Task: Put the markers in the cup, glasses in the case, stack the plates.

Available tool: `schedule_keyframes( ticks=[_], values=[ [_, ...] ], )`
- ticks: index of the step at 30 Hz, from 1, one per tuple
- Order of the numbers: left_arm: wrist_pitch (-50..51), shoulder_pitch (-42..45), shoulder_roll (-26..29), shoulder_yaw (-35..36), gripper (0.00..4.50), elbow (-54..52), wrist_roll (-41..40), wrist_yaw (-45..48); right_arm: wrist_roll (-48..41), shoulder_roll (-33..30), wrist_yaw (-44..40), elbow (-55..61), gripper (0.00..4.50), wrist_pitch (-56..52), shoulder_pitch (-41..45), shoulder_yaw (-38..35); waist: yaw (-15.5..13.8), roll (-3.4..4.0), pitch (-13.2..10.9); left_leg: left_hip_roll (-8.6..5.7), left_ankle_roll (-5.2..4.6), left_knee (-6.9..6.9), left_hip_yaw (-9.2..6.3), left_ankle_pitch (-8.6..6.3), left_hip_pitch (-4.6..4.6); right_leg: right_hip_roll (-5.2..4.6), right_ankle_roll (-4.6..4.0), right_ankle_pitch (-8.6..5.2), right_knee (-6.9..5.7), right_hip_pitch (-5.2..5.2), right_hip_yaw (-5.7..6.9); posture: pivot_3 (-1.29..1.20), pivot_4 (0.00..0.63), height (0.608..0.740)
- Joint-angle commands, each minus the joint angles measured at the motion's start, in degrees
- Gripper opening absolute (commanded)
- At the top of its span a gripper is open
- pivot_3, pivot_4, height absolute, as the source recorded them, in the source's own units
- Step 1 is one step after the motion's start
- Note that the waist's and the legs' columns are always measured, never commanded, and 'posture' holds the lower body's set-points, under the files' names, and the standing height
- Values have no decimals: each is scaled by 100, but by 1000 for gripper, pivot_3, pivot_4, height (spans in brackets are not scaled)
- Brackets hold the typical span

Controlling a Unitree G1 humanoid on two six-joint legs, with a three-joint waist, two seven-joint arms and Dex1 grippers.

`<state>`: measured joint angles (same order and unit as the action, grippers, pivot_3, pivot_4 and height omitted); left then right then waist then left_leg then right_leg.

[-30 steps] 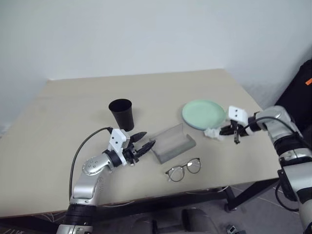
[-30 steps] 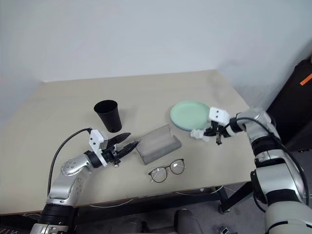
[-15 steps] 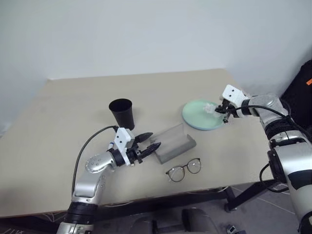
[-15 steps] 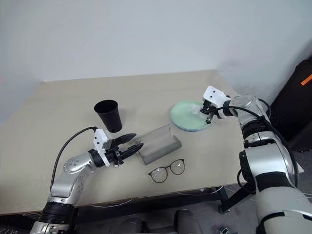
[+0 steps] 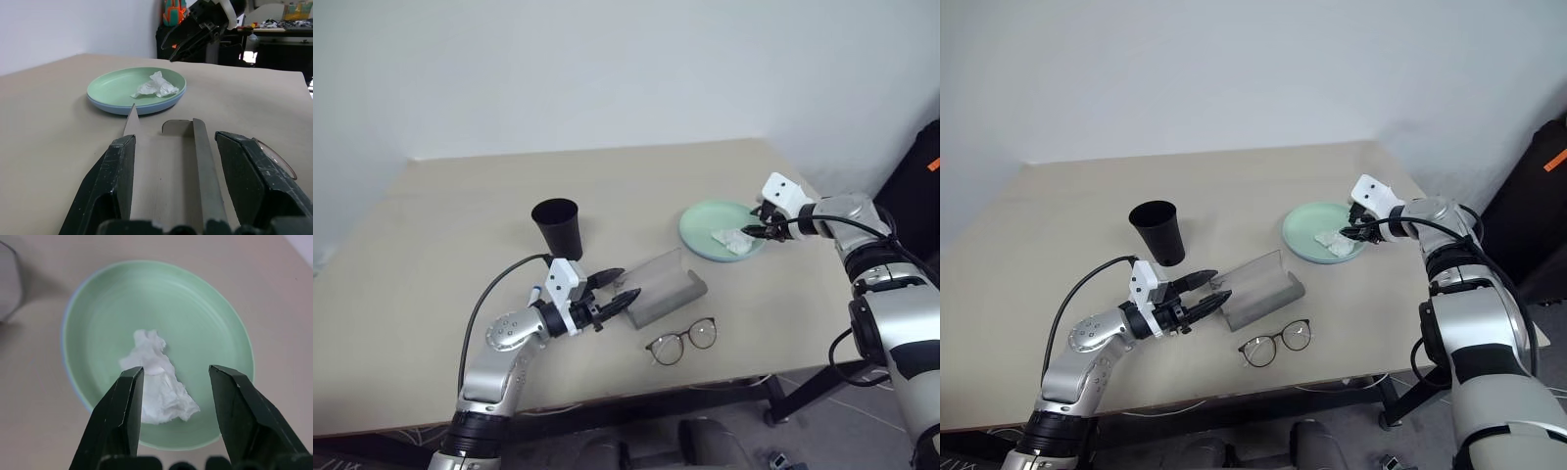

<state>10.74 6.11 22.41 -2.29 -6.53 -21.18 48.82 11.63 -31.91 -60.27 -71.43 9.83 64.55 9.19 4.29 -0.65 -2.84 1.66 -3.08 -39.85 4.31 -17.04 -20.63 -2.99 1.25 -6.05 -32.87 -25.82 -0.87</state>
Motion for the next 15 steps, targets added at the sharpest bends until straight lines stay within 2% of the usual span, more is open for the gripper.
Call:
schedule_keyframes(
  ticks=[1, 3, 8, 15],
  values=[
    [10, 191, 34, 7, 2725, -112, -92, 67, -597, -223, -1296, 913, 2285, 178, -154, -246, -3, 0, 0, 0, 0, 0, -4, 0, -1, 0, 0, 0, 0, 0, 0, 0, 0, 740],
    [53, 247, 62, -20, 2725, -81, -111, 140, -761, -335, -1743, 1467, 2285, 129, -477, -246, -12, -1, 1, 0, 0, 0, -8, 0, 2, 2, 1, 0, 2, 7, 4, 0, 0, 740],
    [1040, 598, 120, -94, 2725, -288, -786, 489, -971, -553, -1838, 2492, 2285, -91, -1280, -312, -22, -2, 1, -2, 0, -3, -13, -1, 2, 2, 2, 0, 6, 16, 6, 0, 0, 740],
    [1839, 1191, 572, -564, 2725, -192, -853, 1203, -1900, -596, -2227, 3982, 2285, -512, -2541, -640, -3, 3, -1, 1, 1, -6, -12, 0, 12, 10, 1, -1, -1, 19, 1, 0, 0, 740]
  ],
)
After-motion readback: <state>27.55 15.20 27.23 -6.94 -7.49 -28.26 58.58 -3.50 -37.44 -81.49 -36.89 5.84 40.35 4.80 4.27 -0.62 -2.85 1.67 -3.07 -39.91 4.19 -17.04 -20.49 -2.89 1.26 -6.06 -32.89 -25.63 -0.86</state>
